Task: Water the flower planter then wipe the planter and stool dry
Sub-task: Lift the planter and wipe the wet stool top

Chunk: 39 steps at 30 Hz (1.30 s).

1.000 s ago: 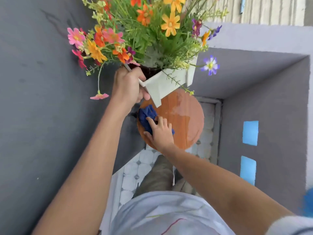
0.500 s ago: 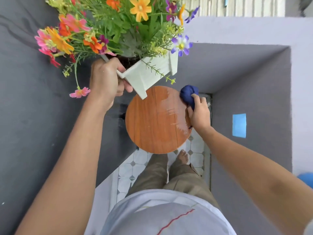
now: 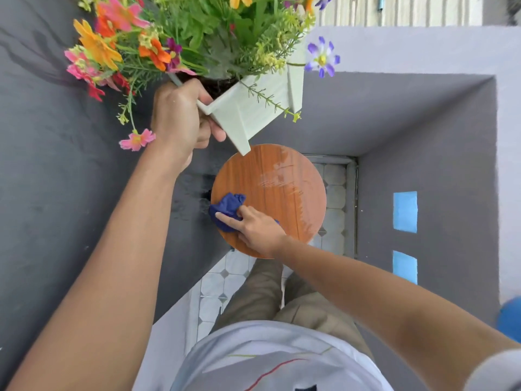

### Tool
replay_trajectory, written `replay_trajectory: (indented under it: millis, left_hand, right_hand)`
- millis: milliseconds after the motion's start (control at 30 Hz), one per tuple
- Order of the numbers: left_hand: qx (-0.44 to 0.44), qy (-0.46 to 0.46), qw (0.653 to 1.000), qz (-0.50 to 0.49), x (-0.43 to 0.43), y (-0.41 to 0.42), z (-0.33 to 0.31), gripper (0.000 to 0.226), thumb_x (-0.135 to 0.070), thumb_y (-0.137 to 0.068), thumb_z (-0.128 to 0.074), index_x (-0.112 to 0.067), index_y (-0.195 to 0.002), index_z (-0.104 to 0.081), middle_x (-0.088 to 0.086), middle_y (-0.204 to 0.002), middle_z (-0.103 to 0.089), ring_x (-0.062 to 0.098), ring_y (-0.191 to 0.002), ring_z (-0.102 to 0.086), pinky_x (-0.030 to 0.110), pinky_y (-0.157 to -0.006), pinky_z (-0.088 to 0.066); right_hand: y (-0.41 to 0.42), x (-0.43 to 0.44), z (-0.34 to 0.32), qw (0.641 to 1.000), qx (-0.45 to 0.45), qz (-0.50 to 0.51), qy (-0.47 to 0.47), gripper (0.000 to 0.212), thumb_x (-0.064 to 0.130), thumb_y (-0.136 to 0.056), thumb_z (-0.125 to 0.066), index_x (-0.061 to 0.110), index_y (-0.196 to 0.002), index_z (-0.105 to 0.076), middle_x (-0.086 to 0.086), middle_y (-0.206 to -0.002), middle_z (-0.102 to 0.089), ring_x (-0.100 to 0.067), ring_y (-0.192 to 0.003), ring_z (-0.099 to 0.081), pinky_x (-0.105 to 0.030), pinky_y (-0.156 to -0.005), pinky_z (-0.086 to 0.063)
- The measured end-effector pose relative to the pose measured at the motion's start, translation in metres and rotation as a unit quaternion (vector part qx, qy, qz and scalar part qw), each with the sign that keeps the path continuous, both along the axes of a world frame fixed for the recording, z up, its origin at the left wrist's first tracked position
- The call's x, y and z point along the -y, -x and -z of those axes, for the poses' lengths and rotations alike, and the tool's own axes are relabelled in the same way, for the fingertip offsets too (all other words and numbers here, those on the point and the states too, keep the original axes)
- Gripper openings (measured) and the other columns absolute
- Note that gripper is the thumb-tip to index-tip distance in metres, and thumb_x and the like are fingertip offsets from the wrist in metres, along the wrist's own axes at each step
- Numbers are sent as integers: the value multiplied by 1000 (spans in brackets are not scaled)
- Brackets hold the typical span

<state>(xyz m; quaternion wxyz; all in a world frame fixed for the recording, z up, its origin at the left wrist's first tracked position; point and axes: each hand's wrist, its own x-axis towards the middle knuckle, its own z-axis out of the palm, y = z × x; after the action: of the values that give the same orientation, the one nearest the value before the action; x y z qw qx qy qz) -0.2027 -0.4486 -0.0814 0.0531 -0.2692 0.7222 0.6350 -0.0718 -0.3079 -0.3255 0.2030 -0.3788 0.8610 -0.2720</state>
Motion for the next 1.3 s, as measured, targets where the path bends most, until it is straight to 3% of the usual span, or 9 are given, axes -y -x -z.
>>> replay_trajectory:
  millis: [100, 300, 467, 600, 733, 833, 967, 1133, 1300]
  left_hand:
    - [2, 4, 1000, 7, 4, 2, 1, 39, -11, -74, -40, -13, -35, -47, 27, -45, -54, 18, -28, -13, 21, -40, -12]
    - [9, 28, 1000, -4, 6, 1, -1, 26, -9, -72, -41, -7, -46, -42, 30, -49, -55, 20, -32, -16, 25, -41, -12]
    - [5, 25, 1000, -1, 7, 2, -3, 29, -8, -72, -40, -8, -44, -44, 32, -51, -55, 20, -31, -17, 23, -40, -14]
    - [5, -1, 1000, 6, 8, 1, -2, 38, -8, -72, -40, -15, -35, -45, 31, -49, -55, 19, -33, -16, 26, -42, -11]
    - [9, -23, 999, 22, 10, -3, 1, 29, -7, -74, -39, -8, -46, -44, 28, -46, -54, 18, -33, -16, 27, -42, -9]
    - [12, -20, 1000, 20, 11, -3, 2, 19, -10, -70, -40, -4, -52, -42, 31, -50, -54, 18, -31, -17, 26, -41, -10]
    - [14, -12, 1000, 12, 12, -1, 3, 22, -11, -70, -42, -5, -49, -41, 31, -50, -54, 19, -32, -16, 26, -41, -12]
    - [14, 1, 1000, 15, 11, -1, 4, 21, -11, -70, -42, -5, -51, -40, 30, -48, -54, 20, -34, -16, 26, -41, -12]
    - [17, -2, 1000, 11, 10, -3, 5, 27, -9, -72, -42, -9, -45, -42, 31, -49, -53, 20, -34, -17, 29, -42, -11]
  right_hand:
    - [43, -11, 5, 999, -45, -2, -13, 58, 16, -98, -52, 30, -152, -39, -16, -114, -50, -34, -102, -52, -42, -74, -50]
    - [133, -66, 11, 932, -34, 357, -59, 62, 15, -92, -51, 26, -151, -36, -14, -119, -46, -31, -101, -52, -39, -71, -54]
    - [96, -58, -2, 965, -45, 259, -21, 56, 20, -98, -55, 23, -152, -39, -11, -113, -50, -25, -91, -50, -30, -78, -41]
    - [64, -43, -13, 941, 105, 309, 91, 55, 25, -102, -54, 19, -154, -36, -2, -141, -55, -12, -124, -53, -20, -102, -38]
    - [77, -54, -23, 919, -25, 393, 6, 54, 24, -101, -48, 15, -152, -32, -2, -141, -52, -1, -127, -45, -21, -105, -39]
    - [87, -54, -21, 929, -81, 358, -42, 55, 30, -102, -41, 21, -154, -26, -13, -155, -33, -30, -141, -32, -46, -109, -41]
    - [95, -40, 3, 949, -110, 276, -109, 62, 51, -101, -41, 18, -153, -31, -16, -150, -40, -38, -132, -41, -52, -110, -37]
    - [94, 7, 12, 938, -98, 317, -98, 51, 34, -99, -47, 14, -146, -42, -17, -132, -51, -36, -106, -48, -45, -86, -44]
    - [8, 40, 16, 990, -100, 95, -22, 53, 23, -92, -60, 13, -143, -50, -18, -128, -55, -37, -99, -50, -47, -77, -47]
